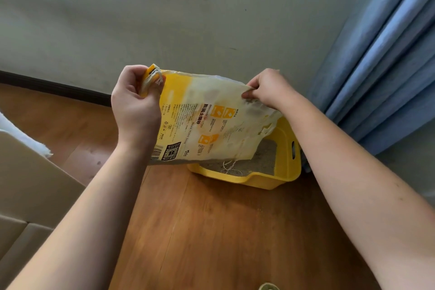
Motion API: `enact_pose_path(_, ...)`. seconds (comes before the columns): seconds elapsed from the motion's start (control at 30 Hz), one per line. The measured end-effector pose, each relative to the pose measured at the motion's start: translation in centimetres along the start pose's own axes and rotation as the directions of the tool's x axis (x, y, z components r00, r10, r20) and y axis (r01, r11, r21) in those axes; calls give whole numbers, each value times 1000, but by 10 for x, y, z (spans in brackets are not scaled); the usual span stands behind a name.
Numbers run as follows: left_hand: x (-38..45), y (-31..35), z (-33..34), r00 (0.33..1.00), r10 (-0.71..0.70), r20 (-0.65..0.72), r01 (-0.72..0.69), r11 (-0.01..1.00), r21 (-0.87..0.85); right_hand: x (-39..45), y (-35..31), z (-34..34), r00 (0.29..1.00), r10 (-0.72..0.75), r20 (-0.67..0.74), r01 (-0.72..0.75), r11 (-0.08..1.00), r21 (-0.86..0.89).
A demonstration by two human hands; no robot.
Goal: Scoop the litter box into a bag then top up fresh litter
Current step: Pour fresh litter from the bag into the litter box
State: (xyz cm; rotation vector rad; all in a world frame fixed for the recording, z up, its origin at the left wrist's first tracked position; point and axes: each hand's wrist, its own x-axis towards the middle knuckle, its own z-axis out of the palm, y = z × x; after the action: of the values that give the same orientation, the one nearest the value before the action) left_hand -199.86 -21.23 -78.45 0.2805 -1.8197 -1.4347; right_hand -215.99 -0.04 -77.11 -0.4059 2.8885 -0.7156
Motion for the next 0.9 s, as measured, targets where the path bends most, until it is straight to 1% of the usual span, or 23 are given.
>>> enact_pose_path(0.17,1,0,3,1000,28,0,-28,1000,5,-2,2,3,1000,1,14,-1,1000,12)
enact_pose_path(0.33,3,-1,5,999,28,-17,-28,1000,2,-3,4,8,999,-11,-50,13,999,41)
enact_pose_path(0.53,1,-1,11,999,34,5,-34,999,6,-3,13,4,1000,3,18,-3,1000,9)
enact_pose_path(0.7,1,-1,15,999,35,2,-35,999,1,-3,15,4,1000,5,15,-5,1000,18)
enact_pose_path(0.9,0,-4,18,1000,30,-4,-30,1000,8,-6,18,-1,998,3,67,-2,1000,-5)
